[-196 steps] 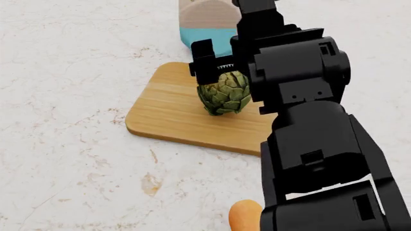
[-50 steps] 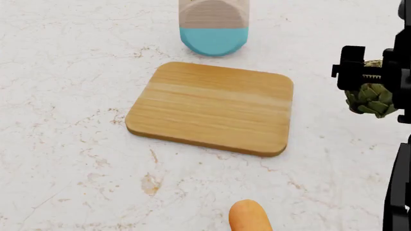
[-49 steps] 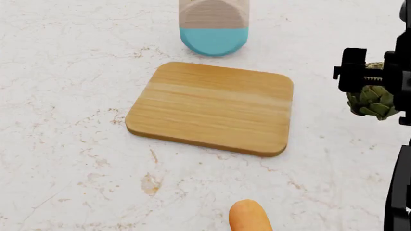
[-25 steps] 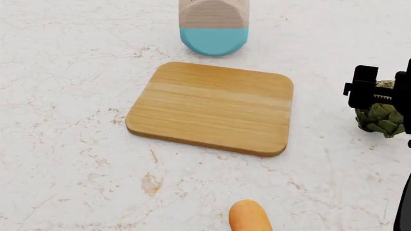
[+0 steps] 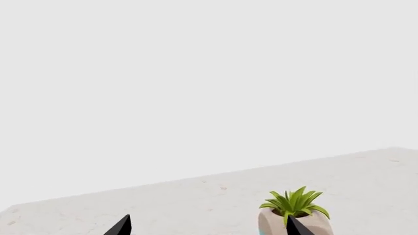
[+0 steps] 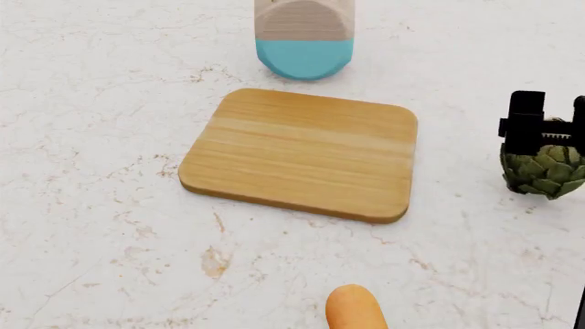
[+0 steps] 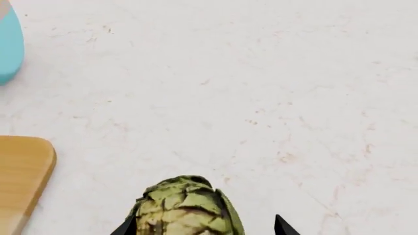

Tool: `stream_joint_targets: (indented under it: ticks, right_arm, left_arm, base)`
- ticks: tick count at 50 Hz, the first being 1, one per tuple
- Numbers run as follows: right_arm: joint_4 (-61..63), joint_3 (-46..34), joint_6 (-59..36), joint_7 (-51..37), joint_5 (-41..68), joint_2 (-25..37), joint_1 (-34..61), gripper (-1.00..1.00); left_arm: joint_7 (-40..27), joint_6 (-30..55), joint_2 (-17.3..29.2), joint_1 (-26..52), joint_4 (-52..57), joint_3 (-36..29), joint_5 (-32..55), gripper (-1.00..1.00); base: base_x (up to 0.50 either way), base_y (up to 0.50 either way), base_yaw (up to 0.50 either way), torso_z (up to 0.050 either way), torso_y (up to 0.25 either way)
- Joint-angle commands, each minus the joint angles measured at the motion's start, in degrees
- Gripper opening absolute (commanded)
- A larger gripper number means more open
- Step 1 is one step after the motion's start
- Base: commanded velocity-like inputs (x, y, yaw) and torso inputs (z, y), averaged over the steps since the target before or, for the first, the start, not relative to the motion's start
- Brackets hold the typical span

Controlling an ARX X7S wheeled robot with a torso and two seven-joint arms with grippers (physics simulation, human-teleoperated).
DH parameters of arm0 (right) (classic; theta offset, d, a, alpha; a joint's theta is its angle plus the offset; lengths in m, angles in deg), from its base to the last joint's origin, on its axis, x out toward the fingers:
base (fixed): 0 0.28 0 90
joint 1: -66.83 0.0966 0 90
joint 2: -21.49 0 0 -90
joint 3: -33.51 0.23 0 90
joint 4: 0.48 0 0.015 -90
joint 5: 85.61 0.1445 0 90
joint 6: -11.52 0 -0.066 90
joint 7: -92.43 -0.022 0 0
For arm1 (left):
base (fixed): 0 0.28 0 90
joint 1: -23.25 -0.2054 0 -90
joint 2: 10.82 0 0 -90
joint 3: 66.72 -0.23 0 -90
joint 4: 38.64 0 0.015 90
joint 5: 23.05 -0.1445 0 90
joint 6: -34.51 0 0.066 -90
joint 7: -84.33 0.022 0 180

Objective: Clear the non-vegetable object off the cutting board and place the vegetables onto it.

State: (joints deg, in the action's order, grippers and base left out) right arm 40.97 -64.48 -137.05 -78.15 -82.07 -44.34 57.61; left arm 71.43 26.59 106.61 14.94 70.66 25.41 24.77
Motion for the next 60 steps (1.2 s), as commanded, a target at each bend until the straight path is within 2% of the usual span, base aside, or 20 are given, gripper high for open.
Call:
stream_joint_targets:
  ticks: [1, 15, 22, 27, 28, 30, 32, 33, 36, 45, 50, 60]
  right_arm:
    - [8.8, -1.7, -6.1, 1.5, -0.6, 0.6, 0.7, 1.00]
    - [21.2, -2.8, -14.7, 4.0, 0.5, 2.0, 1.6, 1.00]
    - [40.6, -2.1, -27.0, 6.9, 3.8, 3.9, -1.4, 1.00]
    - [47.4, -2.6, -31.4, 6.4, 6.8, 5.4, -1.7, 1.00]
    - [47.6, -3.2, -31.4, 2.3, 13.0, 7.2, -1.3, 1.00]
    - [48.1, -4.8, -31.4, -13.6, 30.2, 12.1, -0.1, 1.00]
    - [49.1, -6.2, -31.4, -24.9, 47.4, 15.5, 0.7, 1.00]
    - [49.4, -6.6, -31.3, -27.7, 54.6, 16.3, 0.9, 1.00]
    - [50.5, -8.2, -31.3, -36.4, 66.9, 18.7, 1.7, 1.00]
    - [54.0, -8.8, -30.2, -54.8, 91.9, 20.4, 0.6, 1.00]
    - [55.0, -13.1, -27.9, -64.8, 106.8, 21.9, 2.9, 1.00]
    - [58.0, -22.2, -22.1, -74.5, 125.9, 26.5, 6.5, 1.00]
  left_arm:
    - [-0.7, -0.1, 0.3, 0.2, 0.1, 0.1, 0.7, 1.00]
    - [-1.7, 0.4, 0.5, 1.3, 0.0, 0.3, 2.1, 1.00]
    - [-2.1, 0.3, 0.7, 1.4, 0.0, 0.4, 2.7, 1.00]
    - [-2.5, 0.7, 0.8, 1.3, 0.4, 0.8, 3.5, 1.00]
    - [-2.6, 0.9, 0.8, 1.5, 0.4, 1.0, 3.7, 1.00]
    - [-2.8, 1.0, 0.8, 1.6, 0.5, 1.1, 4.0, 1.00]
    - [-2.9, 1.0, 0.9, 1.6, 0.6, 1.1, 4.2, 1.00]
    - [-2.9, 1.1, 1.0, 1.6, 0.7, 1.3, 4.3, 1.00]
    - [-3.3, 1.4, 0.9, 1.4, 1.1, 1.7, 4.9, 1.00]
    - [-3.6, 1.1, 1.5, 1.9, 0.8, 1.6, 5.4, 1.00]
    - [-3.7, 0.6, 1.5, 1.7, 0.6, 1.2, 5.5, 1.00]
    - [-3.9, 0.0, 1.5, 2.2, 0.0, 0.7, 5.9, 1.00]
  base:
    - [0.00, 0.00, 0.00, 0.000, 0.000]
    - [0.00, 0.00, 0.00, 0.000, 0.000]
    - [0.00, 0.00, 0.00, 0.000, 0.000]
    - [0.00, 0.00, 0.00, 0.000, 0.000]
    - [0.00, 0.00, 0.00, 0.000, 0.000]
    - [0.00, 0.00, 0.00, 0.000, 0.000]
    - [0.00, 0.00, 0.00, 0.000, 0.000]
    - [0.00, 0.00, 0.00, 0.000, 0.000]
    - [0.00, 0.00, 0.00, 0.000, 0.000]
    - [0.00, 0.00, 0.00, 0.000, 0.000]
    - [0.00, 0.00, 0.00, 0.000, 0.000]
    - [0.00, 0.00, 0.00, 0.000, 0.000]
